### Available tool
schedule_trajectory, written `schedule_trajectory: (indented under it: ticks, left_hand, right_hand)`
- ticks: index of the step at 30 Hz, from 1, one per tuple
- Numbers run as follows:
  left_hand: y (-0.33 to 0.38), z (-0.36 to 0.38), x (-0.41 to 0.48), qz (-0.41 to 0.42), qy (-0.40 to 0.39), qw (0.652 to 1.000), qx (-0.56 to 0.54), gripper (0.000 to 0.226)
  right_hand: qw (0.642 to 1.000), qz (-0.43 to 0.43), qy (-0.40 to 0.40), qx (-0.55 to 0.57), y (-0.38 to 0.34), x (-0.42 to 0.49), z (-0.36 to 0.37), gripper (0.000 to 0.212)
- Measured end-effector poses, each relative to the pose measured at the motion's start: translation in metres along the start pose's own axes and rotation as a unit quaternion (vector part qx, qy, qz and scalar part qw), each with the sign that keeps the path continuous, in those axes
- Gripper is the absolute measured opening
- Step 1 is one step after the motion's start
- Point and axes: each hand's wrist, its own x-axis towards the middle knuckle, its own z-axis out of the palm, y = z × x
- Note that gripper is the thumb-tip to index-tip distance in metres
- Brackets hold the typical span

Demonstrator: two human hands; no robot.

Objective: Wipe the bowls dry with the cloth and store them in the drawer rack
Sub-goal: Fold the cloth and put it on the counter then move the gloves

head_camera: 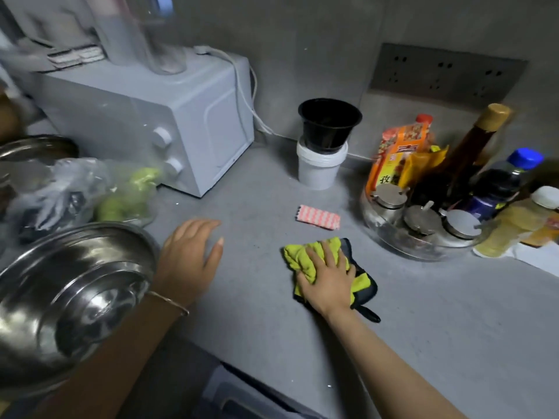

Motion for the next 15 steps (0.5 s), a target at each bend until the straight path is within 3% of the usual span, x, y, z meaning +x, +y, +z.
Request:
schedule_trajectory:
  ticks: [3, 7, 9, 13, 15]
  left_hand:
    - [-0.020, -0.010, -0.004, -0.030, -0.008, 0.999, 0.009, 0.051]
    - [-0.035, -0.012, -0.017, -0.051, -0.020, 0.998, 0.007, 0.054]
    - [-0.038, -0.014, -0.019, -0.054, -0.023, 0.998, -0.005, 0.054]
    - [-0.046, -0.022, -0.020, -0.065, 0.024, 0.997, -0.029, 0.049]
    - [-0.053, -0.026, -0.021, -0.080, 0.039, 0.995, -0.043, 0.049]
  right_hand:
    - [0.989, -0.144, -0.040, -0.019, -0.055, -0.012, 0.021, 0.064]
    - [0.961, -0.270, -0.052, -0.040, -0.035, -0.029, 0.023, 0.060]
    - [0.971, -0.233, -0.032, -0.033, -0.016, -0.021, 0.016, 0.062]
    - [1.000, -0.012, -0.024, -0.005, -0.036, 0.013, 0.009, 0.061]
    - [1.000, -0.007, -0.025, 0.004, -0.071, 0.029, 0.015, 0.061]
